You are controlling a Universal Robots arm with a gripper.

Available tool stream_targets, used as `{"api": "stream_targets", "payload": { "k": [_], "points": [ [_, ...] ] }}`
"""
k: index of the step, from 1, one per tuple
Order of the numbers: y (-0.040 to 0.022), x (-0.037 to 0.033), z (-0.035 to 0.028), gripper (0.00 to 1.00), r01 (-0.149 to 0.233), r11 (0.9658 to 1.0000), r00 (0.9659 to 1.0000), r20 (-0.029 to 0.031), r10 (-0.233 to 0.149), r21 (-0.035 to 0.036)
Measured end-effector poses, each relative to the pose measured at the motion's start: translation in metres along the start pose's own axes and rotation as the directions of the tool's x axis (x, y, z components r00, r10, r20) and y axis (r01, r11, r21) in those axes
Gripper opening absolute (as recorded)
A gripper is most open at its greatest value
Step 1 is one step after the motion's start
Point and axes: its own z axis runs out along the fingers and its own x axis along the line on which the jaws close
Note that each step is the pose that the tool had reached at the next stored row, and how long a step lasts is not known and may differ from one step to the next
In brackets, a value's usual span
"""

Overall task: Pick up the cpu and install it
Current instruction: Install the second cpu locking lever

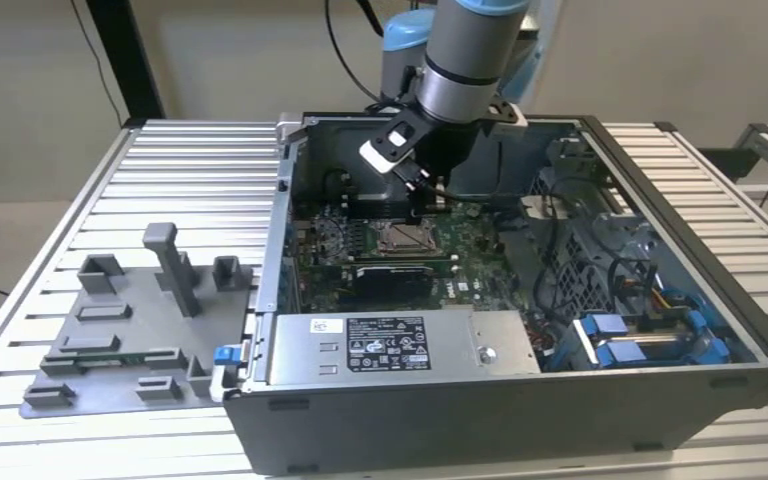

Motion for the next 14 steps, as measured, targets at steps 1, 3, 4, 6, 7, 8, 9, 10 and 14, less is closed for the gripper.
{"api": "stream_targets", "payload": {
  "k": [1, 3, 4, 6, 7, 8, 9, 10, 14],
  "points": [
    [-0.0011, 0.0004, 0.0001, 0.0, 0.0, 1.0, 1.0, 0.0, 0.0, 0.0001],
    [-0.0032, 0.0006, 0.0003, 0.0, 0.0, 1.0, 1.0, -0.0001, 0.0, 0.0001],
    [-0.0043, 0.0007, 0.0005, 0.0, 0.0, 1.0, 1.0, -0.0002, 0.0, 0.0002],
    [-0.0065, 0.001, 0.0007, 0.0, 0.0, 1.0, 1.0, -0.0004, 0.0, 0.0005],
    [-0.0072, 0.0011, 0.0009, 0.0, 0.0, 1.0, 1.0, -0.0005, 0.0, 0.0011],
    [-0.0081, 0.0011, 0.0013, 0.0, 0.0, 1.0, 1.0, -0.0008, 0.0, 0.0019],
    [-0.0091, 0.0012, 0.0019, 0.0, 0.0, 1.0, 1.0, -0.0007, 0.0, 0.0024],
    [-0.0099, 0.0012, 0.0027, 0.0, 0.0, 1.0, 1.0, -0.0007, 0.0, 0.0025],
    [-0.0129, 0.0013, 0.0054, 0.0, 0.0, 1.0, 1.0, -0.0006, 0.0, 0.0027]
  ]
}}
